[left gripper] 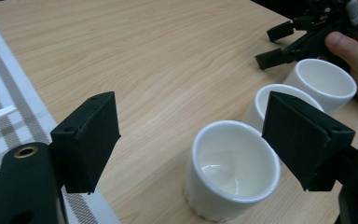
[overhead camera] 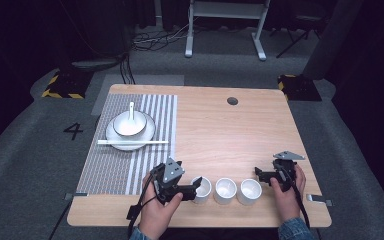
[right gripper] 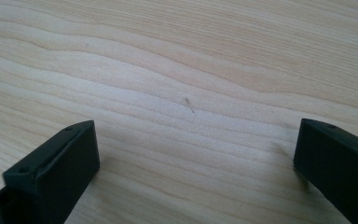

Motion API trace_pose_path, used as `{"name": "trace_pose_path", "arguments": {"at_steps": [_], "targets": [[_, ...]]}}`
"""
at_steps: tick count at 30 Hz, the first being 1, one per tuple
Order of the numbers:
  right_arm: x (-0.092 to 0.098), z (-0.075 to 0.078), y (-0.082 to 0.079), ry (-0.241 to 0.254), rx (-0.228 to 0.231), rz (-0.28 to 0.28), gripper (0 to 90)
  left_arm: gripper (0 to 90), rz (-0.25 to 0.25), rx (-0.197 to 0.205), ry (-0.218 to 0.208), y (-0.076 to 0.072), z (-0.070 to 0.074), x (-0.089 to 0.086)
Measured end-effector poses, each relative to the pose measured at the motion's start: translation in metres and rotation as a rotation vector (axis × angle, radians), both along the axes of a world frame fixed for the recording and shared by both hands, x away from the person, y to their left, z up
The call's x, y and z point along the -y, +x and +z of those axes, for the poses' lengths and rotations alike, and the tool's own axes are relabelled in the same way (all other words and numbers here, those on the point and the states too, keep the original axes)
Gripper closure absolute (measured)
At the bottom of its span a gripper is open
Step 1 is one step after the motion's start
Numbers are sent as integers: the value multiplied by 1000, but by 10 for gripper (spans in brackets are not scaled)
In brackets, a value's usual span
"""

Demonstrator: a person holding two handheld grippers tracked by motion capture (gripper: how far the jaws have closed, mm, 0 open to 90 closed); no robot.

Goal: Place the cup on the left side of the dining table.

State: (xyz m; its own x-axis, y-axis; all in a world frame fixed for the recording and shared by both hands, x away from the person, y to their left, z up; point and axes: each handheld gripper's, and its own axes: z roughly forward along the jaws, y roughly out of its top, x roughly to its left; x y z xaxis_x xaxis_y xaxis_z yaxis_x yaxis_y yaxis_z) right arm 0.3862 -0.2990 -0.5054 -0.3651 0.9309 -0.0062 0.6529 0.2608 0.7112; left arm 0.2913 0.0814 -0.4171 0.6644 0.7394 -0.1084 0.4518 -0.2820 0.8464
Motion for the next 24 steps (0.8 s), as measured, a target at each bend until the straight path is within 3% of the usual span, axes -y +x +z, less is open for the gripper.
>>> {"name": "trace_pose_path", "arguments": {"at_steps": [3, 11, 21, 24], "targets": [[0, 0, 0, 0, 0, 0, 1, 182, -14, 4, -18, -3, 0, 6], [0, 0, 0, 0, 0, 0, 1, 181, -18, 30, -7, -10, -7, 21], [0, 0, 0, 0, 0, 0, 1, 182, -23, 17, -6, -13, -18, 30], [0, 0, 0, 0, 0, 0, 1, 181, -5, 45, -12, -15, -24, 32]]}}
